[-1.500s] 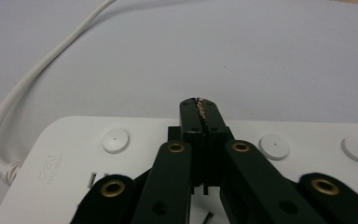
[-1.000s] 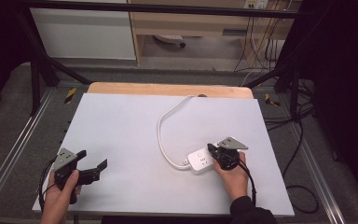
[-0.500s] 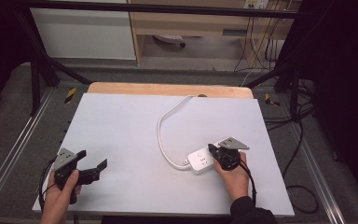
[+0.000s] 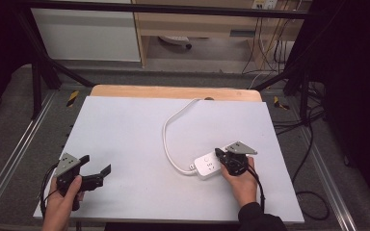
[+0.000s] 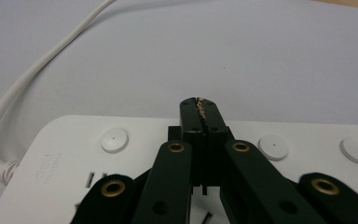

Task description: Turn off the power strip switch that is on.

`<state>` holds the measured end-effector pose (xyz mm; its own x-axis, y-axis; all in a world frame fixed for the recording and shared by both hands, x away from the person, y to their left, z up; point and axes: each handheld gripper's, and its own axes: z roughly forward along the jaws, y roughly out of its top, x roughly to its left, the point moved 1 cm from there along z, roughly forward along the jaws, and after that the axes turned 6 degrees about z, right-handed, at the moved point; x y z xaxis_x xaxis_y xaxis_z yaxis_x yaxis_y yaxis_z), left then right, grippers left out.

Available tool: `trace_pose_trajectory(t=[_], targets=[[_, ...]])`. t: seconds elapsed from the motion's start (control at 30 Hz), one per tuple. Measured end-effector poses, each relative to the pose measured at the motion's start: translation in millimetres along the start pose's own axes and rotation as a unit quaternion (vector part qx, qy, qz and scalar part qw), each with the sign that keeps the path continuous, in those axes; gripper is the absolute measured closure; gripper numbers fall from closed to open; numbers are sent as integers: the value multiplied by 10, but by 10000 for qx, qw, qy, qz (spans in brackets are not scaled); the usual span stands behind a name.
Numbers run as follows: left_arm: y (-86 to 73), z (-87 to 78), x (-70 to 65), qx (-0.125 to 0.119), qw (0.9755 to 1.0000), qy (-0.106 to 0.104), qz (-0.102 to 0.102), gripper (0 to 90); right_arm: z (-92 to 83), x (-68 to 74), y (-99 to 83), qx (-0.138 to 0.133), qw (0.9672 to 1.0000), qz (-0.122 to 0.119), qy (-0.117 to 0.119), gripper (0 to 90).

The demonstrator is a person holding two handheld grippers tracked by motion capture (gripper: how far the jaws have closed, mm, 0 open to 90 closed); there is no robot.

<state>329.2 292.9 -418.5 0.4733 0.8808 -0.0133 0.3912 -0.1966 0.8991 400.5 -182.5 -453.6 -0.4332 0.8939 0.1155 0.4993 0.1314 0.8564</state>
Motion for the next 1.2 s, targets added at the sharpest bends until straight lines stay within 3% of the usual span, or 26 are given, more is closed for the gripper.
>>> trace_pose_trajectory(t=[1.2], targets=[[-5,12,-3,47,10000,-8,28,77,2,9,-9,-38,9999,-129,-47,900]])
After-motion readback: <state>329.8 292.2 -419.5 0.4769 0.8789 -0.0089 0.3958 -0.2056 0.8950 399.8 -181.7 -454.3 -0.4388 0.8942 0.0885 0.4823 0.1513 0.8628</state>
